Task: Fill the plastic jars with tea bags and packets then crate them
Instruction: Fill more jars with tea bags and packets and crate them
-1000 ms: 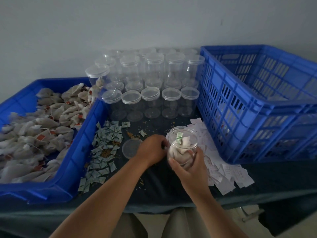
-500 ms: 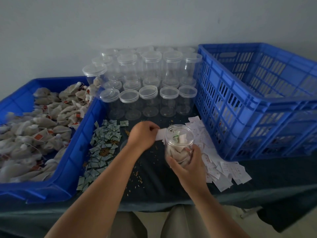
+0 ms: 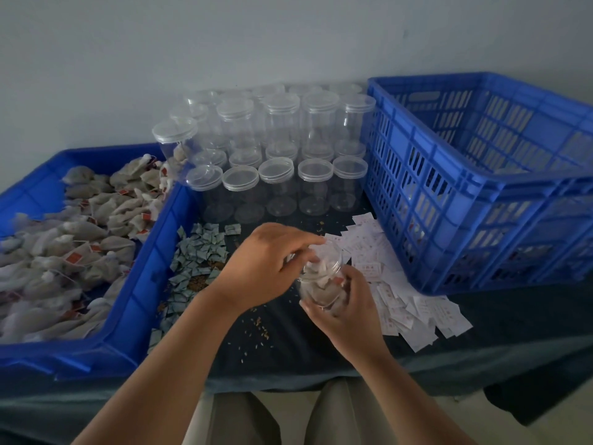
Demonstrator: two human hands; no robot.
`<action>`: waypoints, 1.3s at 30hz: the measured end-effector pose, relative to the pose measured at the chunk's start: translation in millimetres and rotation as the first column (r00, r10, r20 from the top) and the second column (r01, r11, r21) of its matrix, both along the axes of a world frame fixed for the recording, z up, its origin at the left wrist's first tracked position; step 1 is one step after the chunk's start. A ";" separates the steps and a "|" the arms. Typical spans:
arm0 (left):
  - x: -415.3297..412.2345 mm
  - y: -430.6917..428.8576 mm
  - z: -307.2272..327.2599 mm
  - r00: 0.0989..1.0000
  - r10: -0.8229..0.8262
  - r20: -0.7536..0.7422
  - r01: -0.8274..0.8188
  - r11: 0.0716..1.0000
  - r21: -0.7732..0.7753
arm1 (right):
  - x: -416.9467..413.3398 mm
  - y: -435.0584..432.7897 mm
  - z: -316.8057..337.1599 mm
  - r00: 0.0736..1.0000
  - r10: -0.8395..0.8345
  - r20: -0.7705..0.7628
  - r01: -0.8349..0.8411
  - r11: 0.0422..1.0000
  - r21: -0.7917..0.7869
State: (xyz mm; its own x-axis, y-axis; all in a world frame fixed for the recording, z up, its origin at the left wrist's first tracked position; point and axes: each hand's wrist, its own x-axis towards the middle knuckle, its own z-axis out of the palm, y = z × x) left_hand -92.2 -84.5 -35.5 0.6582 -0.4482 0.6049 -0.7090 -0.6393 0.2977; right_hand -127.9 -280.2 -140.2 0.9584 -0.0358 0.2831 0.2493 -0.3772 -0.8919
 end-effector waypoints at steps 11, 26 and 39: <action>6.5 58.2 -51.1 0.521 0.735 -0.434 -0.442 0.667 0.599 | -2.1 0.4 -0.2 0.999 0.017 0.032 -0.018 0.999 0.033; -3.5 28.0 -26.5 0.705 0.192 -0.682 -0.603 0.668 -0.435 | -0.8 -1.4 0.9 0.987 0.158 -0.002 -0.158 0.987 -0.019; -39.8 -0.4 10.7 0.895 0.167 -0.414 -0.097 0.978 0.185 | 0.9 -0.7 -1.3 0.987 0.163 0.008 -0.162 0.984 -0.070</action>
